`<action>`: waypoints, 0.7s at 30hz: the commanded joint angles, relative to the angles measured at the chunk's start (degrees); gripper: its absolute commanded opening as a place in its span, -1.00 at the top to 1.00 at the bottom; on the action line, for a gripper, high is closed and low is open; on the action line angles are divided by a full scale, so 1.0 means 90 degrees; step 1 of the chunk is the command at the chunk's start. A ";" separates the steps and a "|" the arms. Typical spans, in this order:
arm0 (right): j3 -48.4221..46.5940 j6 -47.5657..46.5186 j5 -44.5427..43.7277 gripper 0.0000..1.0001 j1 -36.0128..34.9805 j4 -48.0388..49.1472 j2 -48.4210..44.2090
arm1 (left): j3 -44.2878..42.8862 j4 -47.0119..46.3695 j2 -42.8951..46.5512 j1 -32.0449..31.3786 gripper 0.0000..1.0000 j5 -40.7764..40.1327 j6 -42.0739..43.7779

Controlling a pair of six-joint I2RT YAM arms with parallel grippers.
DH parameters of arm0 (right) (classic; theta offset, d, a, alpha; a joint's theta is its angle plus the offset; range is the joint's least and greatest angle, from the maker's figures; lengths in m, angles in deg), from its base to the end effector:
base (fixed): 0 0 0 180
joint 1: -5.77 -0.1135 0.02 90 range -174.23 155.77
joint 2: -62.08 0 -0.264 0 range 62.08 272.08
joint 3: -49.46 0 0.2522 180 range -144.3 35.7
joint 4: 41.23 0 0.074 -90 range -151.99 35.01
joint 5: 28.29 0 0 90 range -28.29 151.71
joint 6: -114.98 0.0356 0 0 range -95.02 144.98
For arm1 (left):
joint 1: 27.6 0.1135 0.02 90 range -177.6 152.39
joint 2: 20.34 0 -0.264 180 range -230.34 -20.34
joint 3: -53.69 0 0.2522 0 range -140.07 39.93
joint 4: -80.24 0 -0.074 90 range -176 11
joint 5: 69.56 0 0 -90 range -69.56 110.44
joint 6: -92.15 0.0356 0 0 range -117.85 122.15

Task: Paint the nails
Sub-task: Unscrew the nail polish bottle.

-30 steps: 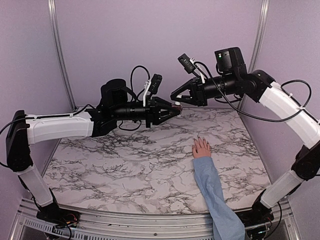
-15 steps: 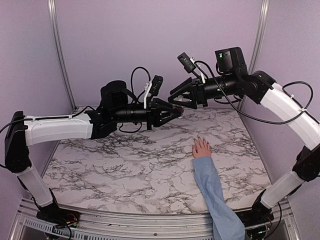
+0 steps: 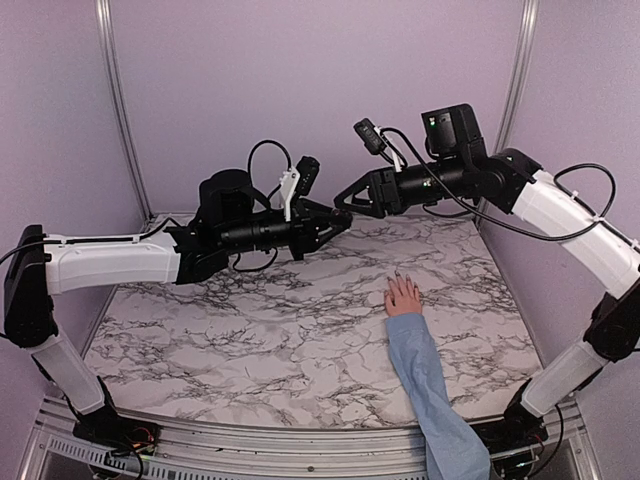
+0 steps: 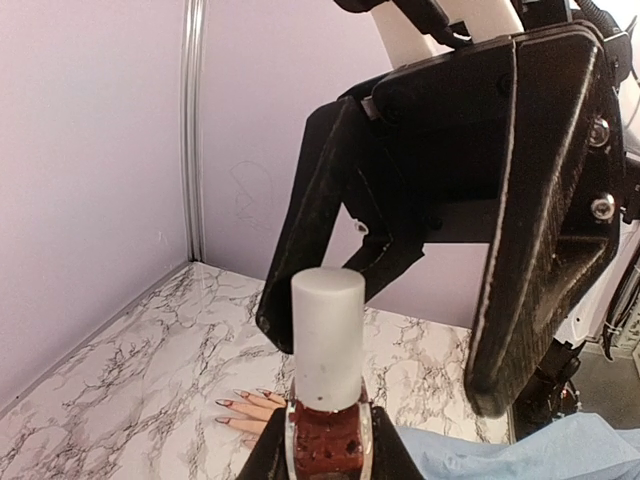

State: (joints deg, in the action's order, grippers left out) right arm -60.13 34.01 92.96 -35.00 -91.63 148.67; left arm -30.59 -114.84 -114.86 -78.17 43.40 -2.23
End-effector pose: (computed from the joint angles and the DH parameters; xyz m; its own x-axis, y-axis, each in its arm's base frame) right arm 0.2372 0.2289 0.4275 -0.4866 -0.2424 -0.8393 -0.8411 0.3896 0.3751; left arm 0.2404 -0.3142 0.3409 -0.0197 -0.0867 -0.9960 0.9594 0.2788 -0.0433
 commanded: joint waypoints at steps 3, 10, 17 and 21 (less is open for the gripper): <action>-0.0281 0.0186 -0.0200 0.16 -0.0028 0.0002 0.0085 | -0.0077 0.0113 0.0239 -0.0049 1.00 -0.0304 0.0267; -0.0410 -0.0120 -0.0115 0.71 -0.0039 -0.0054 0.0198 | -0.0074 0.0145 0.0295 -0.0081 1.00 -0.0024 0.0304; -0.0302 -0.0959 0.0560 0.96 -0.0030 0.0065 0.0039 | -0.0116 -0.0087 0.0323 -0.0056 1.00 0.1034 0.0053; -0.0430 -0.1618 0.1006 1.00 -0.0030 0.0032 -0.0021 | -0.0175 -0.0316 0.0281 -0.0019 1.00 0.1597 -0.0276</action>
State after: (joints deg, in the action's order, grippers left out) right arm -61.29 26.12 94.44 -34.65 -93.07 149.56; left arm -30.59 -113.18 -113.94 -77.54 48.64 -2.28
